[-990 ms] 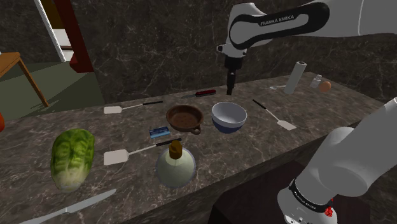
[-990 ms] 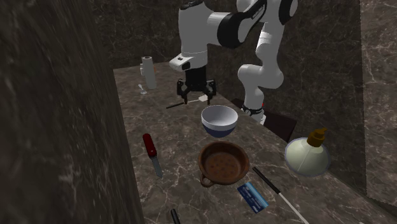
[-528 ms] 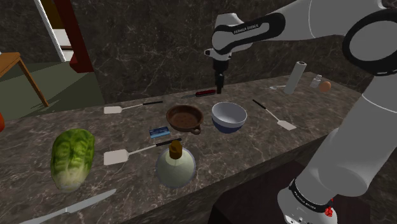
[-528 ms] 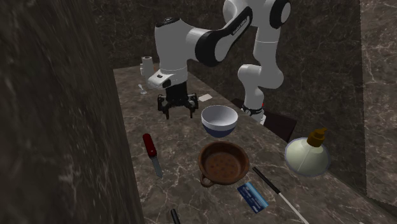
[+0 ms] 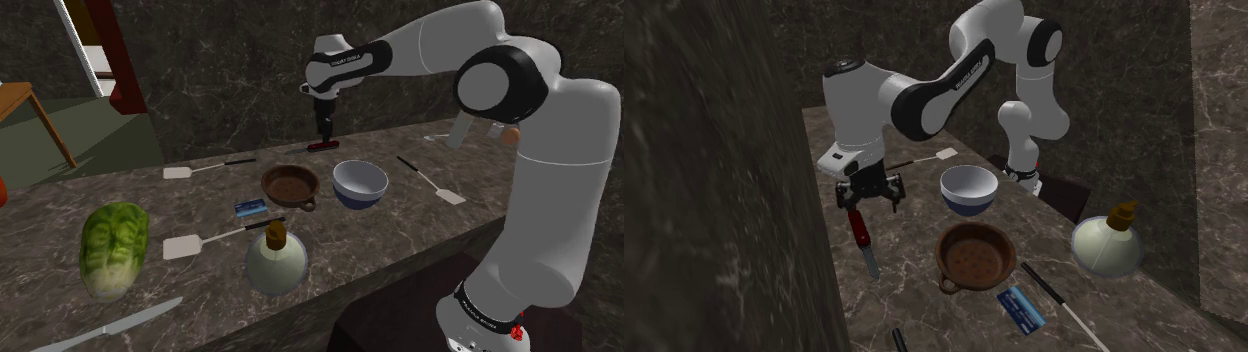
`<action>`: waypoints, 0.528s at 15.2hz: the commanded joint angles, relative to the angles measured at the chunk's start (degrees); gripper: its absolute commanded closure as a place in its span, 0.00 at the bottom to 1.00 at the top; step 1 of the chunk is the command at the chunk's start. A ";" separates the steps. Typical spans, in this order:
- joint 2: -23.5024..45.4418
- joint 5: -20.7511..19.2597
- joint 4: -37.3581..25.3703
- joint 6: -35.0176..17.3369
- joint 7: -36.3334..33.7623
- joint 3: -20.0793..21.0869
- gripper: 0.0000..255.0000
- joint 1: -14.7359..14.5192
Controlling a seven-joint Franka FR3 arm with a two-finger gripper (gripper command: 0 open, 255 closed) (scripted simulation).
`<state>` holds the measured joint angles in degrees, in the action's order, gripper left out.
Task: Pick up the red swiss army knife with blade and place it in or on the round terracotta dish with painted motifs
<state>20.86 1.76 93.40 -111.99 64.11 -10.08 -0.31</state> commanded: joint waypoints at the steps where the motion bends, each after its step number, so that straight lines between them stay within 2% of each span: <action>1: 5.01 0.41 -5.73 0.47 2.63 0.58 0.00 0.56; 3: 9.84 0.61 -11.77 1.47 4.81 1.24 0.00 1.10; 8: 10.82 0.75 -9.41 -1.86 4.91 1.33 0.00 1.17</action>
<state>31.35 2.47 83.77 -113.26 68.88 -8.76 0.78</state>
